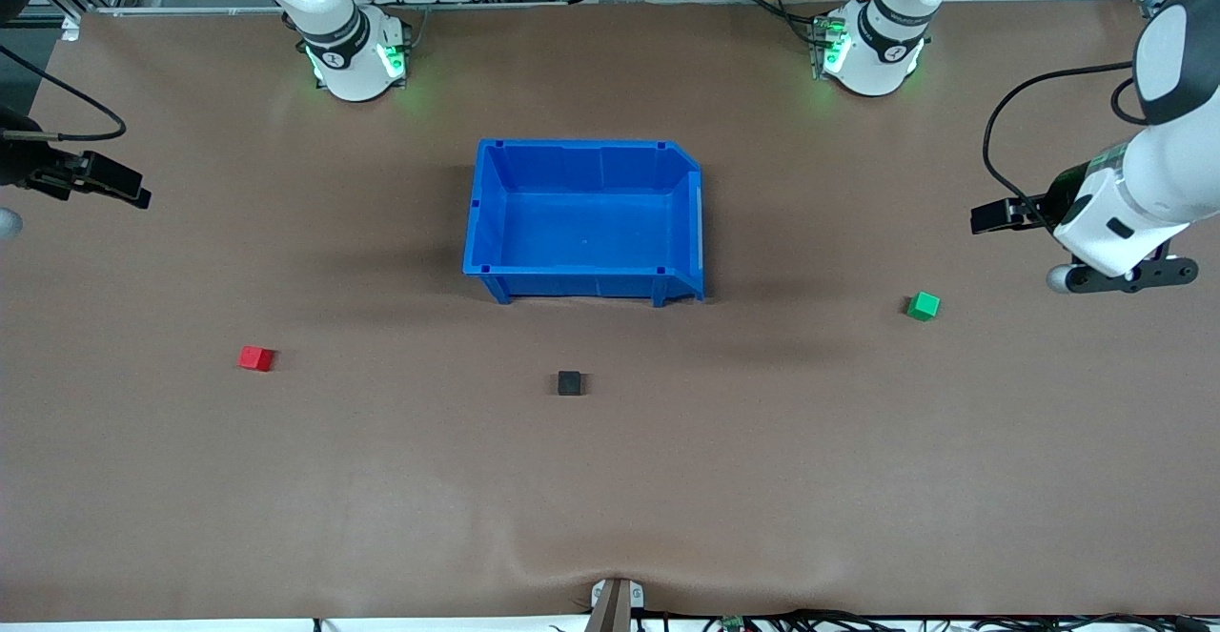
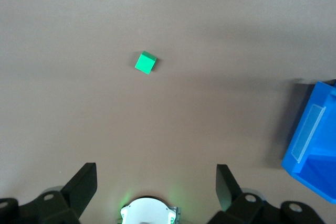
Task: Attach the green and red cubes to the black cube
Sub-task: 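Reach the left gripper down to the green cube and grasp it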
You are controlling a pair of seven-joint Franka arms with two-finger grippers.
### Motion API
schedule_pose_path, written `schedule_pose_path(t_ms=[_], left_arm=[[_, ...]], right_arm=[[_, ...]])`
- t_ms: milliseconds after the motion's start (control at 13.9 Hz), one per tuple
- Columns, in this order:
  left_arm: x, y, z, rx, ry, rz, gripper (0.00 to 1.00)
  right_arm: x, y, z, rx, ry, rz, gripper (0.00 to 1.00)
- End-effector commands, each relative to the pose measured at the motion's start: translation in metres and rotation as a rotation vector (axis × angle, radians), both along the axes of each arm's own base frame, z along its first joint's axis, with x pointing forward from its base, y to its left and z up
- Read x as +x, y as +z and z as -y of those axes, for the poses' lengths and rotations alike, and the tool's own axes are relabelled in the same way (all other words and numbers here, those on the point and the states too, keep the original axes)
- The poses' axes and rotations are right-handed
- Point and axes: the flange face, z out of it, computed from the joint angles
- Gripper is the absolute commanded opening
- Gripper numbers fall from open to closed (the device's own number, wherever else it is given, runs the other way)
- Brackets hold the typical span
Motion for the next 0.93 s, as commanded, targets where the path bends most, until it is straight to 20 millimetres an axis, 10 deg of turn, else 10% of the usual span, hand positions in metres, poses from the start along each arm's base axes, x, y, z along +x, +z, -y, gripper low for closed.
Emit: schedule_pose_path(t_ms=[0, 862], left_arm=[[0.01, -0.018, -0.003, -0.006, -0.023, -0.006, 1.0], [0.037, -0.156, -0.016, -0.043, -0.122, -0.138, 1.0]], right_arm=[[0.007, -0.006, -0.003, -0.006, 0.005, -0.003, 1.0], [0.027, -0.04, 0.002, -0.007, 0.008, -0.015, 1.0]])
